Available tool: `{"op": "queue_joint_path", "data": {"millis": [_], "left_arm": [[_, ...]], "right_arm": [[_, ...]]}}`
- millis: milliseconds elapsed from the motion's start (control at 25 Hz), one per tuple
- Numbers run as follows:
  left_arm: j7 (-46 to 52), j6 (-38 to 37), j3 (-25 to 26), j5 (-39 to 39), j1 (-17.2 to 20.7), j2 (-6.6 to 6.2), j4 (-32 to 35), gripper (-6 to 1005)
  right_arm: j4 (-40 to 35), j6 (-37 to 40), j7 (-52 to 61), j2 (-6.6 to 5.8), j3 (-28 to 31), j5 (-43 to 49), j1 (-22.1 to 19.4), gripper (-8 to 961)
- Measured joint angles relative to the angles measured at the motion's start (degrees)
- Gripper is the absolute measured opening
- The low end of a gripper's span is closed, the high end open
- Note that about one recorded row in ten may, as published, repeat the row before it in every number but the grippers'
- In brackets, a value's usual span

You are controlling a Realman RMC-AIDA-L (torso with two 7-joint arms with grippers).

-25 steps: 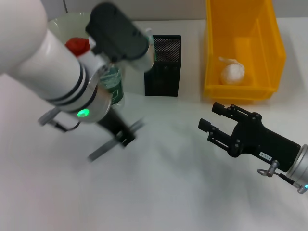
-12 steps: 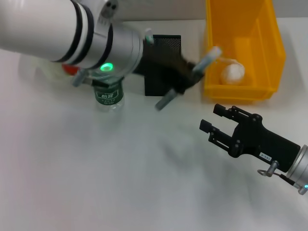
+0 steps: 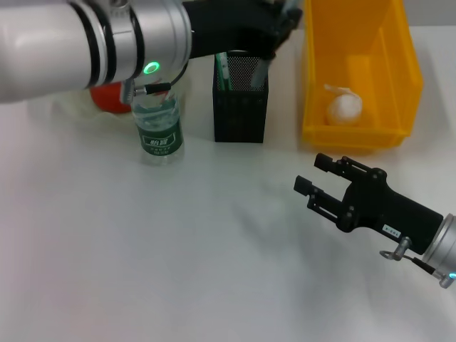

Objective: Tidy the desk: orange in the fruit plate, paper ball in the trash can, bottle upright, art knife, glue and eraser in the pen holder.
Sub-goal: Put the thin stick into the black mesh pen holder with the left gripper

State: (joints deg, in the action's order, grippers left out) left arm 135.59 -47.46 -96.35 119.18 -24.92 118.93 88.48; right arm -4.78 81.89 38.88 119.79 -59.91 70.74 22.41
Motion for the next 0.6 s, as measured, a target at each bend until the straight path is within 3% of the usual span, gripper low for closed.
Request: {"op": "queue_joint_path", "data": {"millis": [80,200,440,520,600], "left_arm": [[-8.9,10.6,-1.4,-12.1,1.3,0.05,-8.8,152],[-13.8,14.9,-2.7,-18.2,1.6,0.11,-12.5,151],[-26.2,24.4,-7.0,-32.8,2.2,0.22,-17.3,147],[-26.2,24.4,-7.0,-32.8,2.2,0.22,-17.3,149],[-31.7,30.2,-10.2,-37.4,2.1,0.26,-18.6,150]], "right_arm": [[0.3,0.2,0.0,0.0,0.5,0.0,0.0,594],[0.5,0.1,0.0,0.0,0.9,0.0,0.1,594],[0.6,-0.1,0.1,0.07,0.9,0.0,0.1,595],[0.6,-0.2,0.1,0.07,0.9,0.0,0.1,595],[0.6,-0.2,0.1,0.08,0.9,0.0,0.1,595]]}}
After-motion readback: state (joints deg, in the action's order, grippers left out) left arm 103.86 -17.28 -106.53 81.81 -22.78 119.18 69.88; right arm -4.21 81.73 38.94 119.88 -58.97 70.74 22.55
